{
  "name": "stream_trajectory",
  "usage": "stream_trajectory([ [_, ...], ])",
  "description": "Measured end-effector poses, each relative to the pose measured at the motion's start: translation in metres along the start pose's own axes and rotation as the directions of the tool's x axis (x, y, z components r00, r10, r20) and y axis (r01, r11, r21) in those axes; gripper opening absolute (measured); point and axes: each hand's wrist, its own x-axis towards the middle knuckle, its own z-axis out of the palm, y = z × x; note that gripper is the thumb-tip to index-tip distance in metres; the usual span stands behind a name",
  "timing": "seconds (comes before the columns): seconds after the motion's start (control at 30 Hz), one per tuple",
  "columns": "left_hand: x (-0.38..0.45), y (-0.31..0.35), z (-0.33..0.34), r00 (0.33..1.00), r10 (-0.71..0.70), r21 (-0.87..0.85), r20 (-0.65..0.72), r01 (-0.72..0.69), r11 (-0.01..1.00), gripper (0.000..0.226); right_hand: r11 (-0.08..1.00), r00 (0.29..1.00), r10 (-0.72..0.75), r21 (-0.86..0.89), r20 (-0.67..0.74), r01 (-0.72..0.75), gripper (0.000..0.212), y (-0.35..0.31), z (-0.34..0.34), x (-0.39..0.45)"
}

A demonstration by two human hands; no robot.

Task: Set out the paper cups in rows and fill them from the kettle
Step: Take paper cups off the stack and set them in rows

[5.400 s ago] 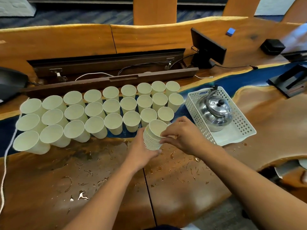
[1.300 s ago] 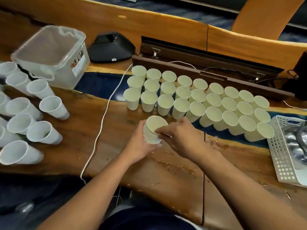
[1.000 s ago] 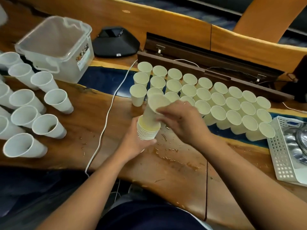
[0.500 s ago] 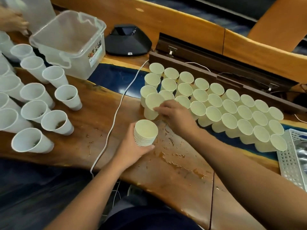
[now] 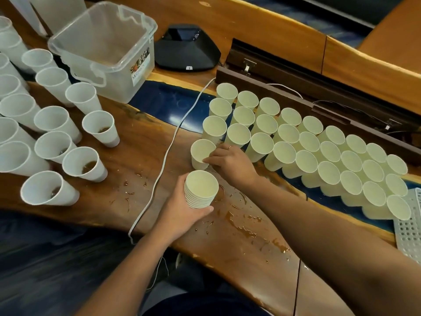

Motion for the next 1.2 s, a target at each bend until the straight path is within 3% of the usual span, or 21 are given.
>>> stream_trajectory([
  [0.7,0.003,-0.002,0.000,1.000,0.020,0.025,0.004,-0.020,0.999,0.093,0.998,0.998,0.060,-0.019,-0.006,-0.060,0.041,0.001,-0.006,0.010],
  [0.8,0.003,-0.002,-0.001,0.999,0.032,0.019,0.005,-0.032,0.999,0.091,0.991,0.990,0.117,0.077,-0.075,-0.111,0.042,-0.005,-0.020,0.007],
  [0.9,0.005,-0.001,-0.001,0.999,0.051,0.018,-0.001,-0.051,0.999,0.089,0.934,0.958,0.263,0.281,-0.115,-0.222,0.035,-0.023,-0.048,-0.002],
  [0.97,0.007,0.002,0.001,0.998,0.065,0.007,0.005,-0.065,0.998,0.088,0.907,0.962,0.248,0.375,-0.114,-0.190,0.027,-0.035,-0.067,-0.014],
  [1.07,0.014,0.010,0.006,0.996,0.068,-0.047,0.051,-0.066,0.997,0.085,0.904,0.990,0.139,0.404,0.038,-0.142,0.025,-0.045,-0.093,-0.036],
  [1.2,0.025,0.021,0.018,0.988,0.090,-0.032,0.123,-0.087,0.996,0.087,0.963,0.967,0.105,0.221,0.231,-0.157,0.030,-0.040,-0.104,-0.056],
])
